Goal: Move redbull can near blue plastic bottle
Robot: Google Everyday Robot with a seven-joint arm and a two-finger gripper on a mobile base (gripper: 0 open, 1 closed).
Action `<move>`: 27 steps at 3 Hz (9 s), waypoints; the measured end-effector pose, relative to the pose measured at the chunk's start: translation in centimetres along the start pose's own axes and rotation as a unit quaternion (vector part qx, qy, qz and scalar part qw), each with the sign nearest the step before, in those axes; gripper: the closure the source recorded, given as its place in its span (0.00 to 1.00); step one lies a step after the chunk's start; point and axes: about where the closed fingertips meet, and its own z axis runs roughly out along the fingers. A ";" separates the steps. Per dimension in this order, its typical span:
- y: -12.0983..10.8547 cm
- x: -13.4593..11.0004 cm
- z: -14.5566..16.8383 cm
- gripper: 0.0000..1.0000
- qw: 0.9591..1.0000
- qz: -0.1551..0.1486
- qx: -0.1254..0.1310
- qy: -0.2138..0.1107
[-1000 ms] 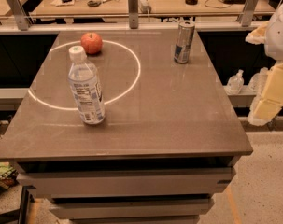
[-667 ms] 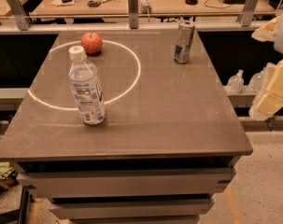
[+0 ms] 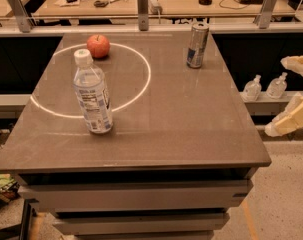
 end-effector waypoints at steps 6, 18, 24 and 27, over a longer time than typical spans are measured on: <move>-5.3 -2.7 3.4 0.00 0.932 0.105 0.124 -0.325; -18.0 -14.5 20.3 0.65 0.932 0.090 0.013 -0.350; -2.0 -18.2 15.7 1.00 0.931 -0.013 -0.147 -0.335; 8.1 -20.3 16.4 1.00 0.911 -0.048 -0.231 -0.337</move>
Offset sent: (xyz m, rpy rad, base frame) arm -0.0044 -0.0162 -0.0320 0.8061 -0.2931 -0.1606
